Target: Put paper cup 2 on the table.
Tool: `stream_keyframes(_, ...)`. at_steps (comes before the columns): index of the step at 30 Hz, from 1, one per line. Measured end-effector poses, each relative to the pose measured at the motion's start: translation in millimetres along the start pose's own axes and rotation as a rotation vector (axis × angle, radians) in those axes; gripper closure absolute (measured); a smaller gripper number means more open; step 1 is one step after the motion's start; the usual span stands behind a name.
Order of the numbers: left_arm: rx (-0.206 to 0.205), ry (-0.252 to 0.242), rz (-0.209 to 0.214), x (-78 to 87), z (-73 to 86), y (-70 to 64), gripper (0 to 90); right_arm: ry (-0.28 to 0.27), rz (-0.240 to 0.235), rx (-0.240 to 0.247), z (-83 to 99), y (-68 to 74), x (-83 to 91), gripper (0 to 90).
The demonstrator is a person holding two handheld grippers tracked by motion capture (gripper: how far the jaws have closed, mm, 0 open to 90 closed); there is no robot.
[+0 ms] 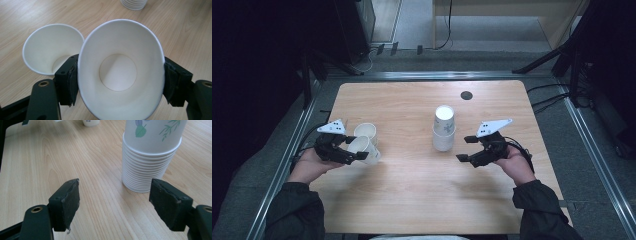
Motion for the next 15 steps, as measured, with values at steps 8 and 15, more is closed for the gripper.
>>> stream_keyframes(8,0.008,0.048,-0.025,2.3,14.7,4.8,27.2,0.000,0.005,0.000,0.3,0.0,0.3,25.1)
stream_keyframes(15,0.026,0.070,-0.037,3.6,24.5,7.5,26.7,0.000,0.007,0.001,0.1,-0.7,0.6,25.1)
Point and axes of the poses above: each handheld gripper's, and its own axes: x roughly backward along the jaws, z roughly out of its underside, y roughly to its left, the point moved 6 cm from there along -x, roughly forward along the jaws, and after that the axes turned 10 degrees about -x, right-handed, at the moved point
